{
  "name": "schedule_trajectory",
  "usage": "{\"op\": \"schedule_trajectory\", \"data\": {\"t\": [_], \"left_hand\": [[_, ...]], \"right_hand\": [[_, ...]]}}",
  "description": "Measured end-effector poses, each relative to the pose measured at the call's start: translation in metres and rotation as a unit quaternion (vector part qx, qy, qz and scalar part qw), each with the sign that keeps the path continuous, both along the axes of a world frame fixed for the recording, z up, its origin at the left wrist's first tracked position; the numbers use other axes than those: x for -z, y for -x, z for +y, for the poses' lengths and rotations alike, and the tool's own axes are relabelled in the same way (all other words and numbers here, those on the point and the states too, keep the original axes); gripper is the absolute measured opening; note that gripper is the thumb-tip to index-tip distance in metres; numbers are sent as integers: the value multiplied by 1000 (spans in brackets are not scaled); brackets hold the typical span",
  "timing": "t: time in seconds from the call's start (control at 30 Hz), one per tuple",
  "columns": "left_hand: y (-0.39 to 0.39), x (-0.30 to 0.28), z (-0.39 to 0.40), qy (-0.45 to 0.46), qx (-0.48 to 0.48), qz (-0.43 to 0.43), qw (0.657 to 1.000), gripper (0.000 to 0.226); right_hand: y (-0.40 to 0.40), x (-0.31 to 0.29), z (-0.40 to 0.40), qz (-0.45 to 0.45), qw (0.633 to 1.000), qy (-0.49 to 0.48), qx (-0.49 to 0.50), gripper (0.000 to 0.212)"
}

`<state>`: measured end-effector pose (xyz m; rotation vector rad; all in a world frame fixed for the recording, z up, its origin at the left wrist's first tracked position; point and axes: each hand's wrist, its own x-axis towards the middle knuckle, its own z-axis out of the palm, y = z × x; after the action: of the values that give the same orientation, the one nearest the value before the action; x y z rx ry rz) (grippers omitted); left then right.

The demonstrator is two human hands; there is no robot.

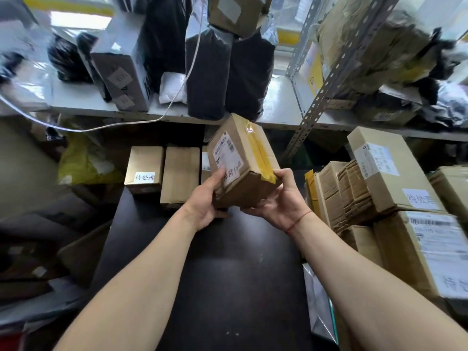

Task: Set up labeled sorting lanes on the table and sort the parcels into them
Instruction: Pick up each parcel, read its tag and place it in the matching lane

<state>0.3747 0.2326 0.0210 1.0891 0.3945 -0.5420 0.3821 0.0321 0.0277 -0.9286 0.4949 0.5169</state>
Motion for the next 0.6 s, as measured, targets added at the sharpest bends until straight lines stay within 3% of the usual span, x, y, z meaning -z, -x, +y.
{"op": "schedule_trajectory", "data": {"t": [0.1, 0.2, 0.27, 0.33, 0.43, 0.6], "left_hand": [[2, 2, 3, 27, -15, -18, 999, 61], [3, 7, 7, -81, -21, -50, 995, 45], [4, 13, 12, -174, -1, -79, 982, 52], [5, 21, 14, -239, 18, -99, 966, 59], [1, 25, 11, -270, 23, -107, 957, 50], [0, 25, 15, -216, 31, -80, 973, 23]], "right_hand": [[7, 11, 2, 20, 1000, 17, -4, 61], [8, 21, 1, -19, 974, 225, -19, 36], [6, 26, -3, -69, 944, 322, -29, 43], [8, 18, -4, -92, 945, 308, -56, 41], [8, 10, -4, -90, 960, 240, -117, 41], [6, 16, 1, -83, 959, 254, -94, 44]]}}
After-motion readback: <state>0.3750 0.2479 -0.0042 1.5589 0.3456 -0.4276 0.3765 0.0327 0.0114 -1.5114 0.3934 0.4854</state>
